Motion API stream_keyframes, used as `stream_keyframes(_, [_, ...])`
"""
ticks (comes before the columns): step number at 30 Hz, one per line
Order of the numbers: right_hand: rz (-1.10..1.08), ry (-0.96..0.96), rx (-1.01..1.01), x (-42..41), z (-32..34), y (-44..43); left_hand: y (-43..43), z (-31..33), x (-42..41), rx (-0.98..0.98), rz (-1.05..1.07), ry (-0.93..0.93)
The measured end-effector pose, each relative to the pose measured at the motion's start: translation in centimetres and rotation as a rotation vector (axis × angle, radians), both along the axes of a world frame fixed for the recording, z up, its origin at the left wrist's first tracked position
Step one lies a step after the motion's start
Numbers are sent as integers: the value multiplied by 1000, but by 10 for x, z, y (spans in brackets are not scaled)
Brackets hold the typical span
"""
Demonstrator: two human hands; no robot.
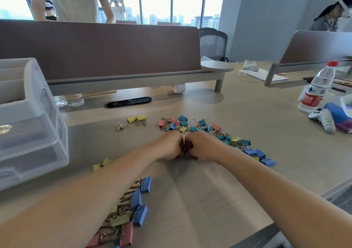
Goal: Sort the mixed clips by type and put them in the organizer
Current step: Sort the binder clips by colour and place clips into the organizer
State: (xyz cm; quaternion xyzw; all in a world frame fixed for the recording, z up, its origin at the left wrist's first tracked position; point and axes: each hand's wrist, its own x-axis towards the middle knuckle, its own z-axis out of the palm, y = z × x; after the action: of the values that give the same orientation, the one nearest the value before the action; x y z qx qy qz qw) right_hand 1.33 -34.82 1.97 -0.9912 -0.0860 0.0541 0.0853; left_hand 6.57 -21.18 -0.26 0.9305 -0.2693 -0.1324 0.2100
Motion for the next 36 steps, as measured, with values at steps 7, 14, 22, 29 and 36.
stream_keyframes(7, [10,7,20,-3,2,-4,1,12,-5,17,-14,35])
stream_keyframes(14, [-21,75,14,2,2,-4,14,27,-9,103,-44,-14])
stream_keyframes(22, [-27,74,-22,2,3,1,27,34,-9,47,-14,-40])
stream_keyframes(29, [2,-4,-71,-3,3,5,28,36,-14,-6,22,-24])
stream_keyframes(36, [39,63,-215,-1,13,14,31,36,-17,0,29,-27])
